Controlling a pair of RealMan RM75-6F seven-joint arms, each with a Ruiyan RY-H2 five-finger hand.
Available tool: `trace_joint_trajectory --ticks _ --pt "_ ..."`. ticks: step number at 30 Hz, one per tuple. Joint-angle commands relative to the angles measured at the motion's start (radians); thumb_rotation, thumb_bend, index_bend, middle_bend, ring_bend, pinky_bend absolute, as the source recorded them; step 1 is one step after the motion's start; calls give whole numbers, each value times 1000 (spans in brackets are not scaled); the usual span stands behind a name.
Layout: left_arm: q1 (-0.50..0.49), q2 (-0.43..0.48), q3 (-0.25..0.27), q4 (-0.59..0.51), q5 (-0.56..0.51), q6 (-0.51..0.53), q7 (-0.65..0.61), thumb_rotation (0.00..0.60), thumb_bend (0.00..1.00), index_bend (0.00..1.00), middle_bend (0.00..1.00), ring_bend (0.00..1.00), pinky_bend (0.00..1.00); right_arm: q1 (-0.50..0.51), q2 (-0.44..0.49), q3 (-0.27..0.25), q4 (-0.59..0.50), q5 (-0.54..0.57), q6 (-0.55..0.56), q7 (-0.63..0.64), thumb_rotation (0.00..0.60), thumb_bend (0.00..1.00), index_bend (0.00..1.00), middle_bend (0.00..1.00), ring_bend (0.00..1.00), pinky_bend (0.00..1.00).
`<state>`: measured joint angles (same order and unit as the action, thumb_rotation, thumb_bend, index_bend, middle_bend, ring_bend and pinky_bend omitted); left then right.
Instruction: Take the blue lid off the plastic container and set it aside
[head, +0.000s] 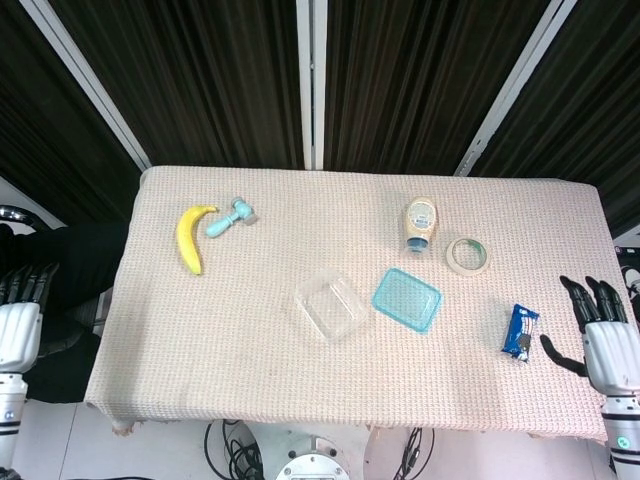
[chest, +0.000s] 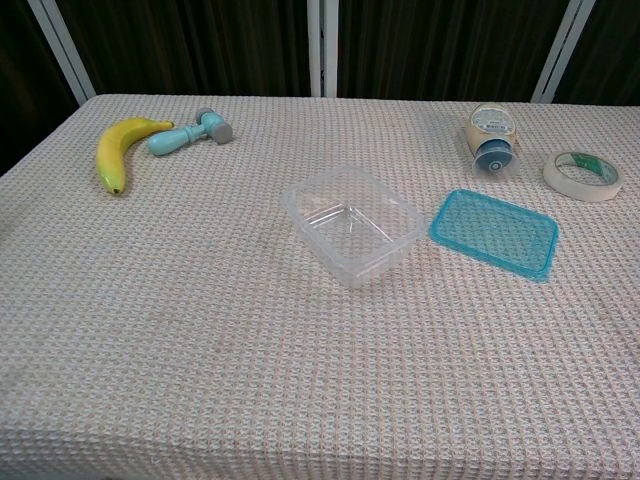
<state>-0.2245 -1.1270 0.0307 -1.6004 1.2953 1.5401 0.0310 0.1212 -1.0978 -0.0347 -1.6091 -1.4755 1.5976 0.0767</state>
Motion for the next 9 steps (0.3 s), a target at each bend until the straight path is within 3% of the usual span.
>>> trace_joint_trajectory --ticks 1,9 --pt "54 -19 14 -21 28 50 -2 600 0 73 84 0 10 -36 10 -33 -7 -12 -13 45 600 233 1 101 0 0" --pt "117 -58 31 -41 81 88 45 600 0 73 84 0 7 -47 2 -18 17 -29 -38 94 600 237 0 70 0 0"
